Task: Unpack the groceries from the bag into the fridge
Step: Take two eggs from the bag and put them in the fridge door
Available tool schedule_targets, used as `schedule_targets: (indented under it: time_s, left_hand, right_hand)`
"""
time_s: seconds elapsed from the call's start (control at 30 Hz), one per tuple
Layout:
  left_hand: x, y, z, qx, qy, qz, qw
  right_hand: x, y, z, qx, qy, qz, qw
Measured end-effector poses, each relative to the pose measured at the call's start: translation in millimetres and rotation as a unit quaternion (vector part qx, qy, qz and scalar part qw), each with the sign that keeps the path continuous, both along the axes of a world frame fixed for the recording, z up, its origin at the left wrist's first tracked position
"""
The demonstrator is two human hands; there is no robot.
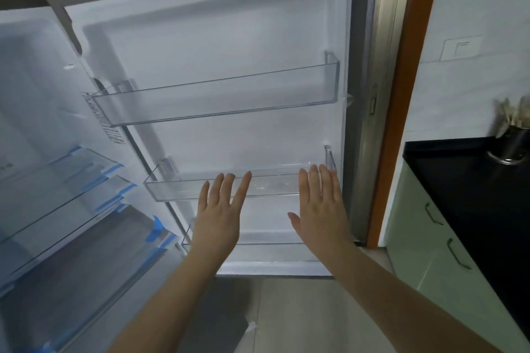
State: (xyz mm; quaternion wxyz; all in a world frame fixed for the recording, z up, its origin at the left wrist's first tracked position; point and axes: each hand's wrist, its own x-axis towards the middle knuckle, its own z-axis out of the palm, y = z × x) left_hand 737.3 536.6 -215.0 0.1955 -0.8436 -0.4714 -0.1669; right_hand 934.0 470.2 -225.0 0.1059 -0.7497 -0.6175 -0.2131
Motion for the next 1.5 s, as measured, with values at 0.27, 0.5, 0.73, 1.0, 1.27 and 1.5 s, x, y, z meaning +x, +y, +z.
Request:
schedule_targets:
  time_s: [0.27,0.5,0.73,1.0,1.27,1.5]
  left_hand:
    - [7,22,3,-0.008,-0.039,-0.060,0.997]
    - [-2,30,2,0.002,-0.050,-0.103,0.993]
    - [-7,31,5,-0.008,-0.048,-0.126,0.991]
    - [-13,32,22,-0.026,-0.006,-0.147,0.989]
    - [-24,16,42,-0.084,-0.008,-0.161,0.983]
    - [-28,-55,66,-0.057,0.014,-0.196,0.979]
  right_hand:
    - [4,12,6,0.018,0.009,-0.033,0.999]
    - [-4,10,5,0.012,0.009,-0.064,0.998]
    - [-13,5,16,-0.044,0.000,-0.101,0.994]
    - [-27,-16,51,-0.089,0.034,-0.100,0.990]
    - [-52,-70,66,-0.064,0.079,-0.084,0.991]
    - [-61,-124,72,-0.061,0.095,-0.094,0.989]
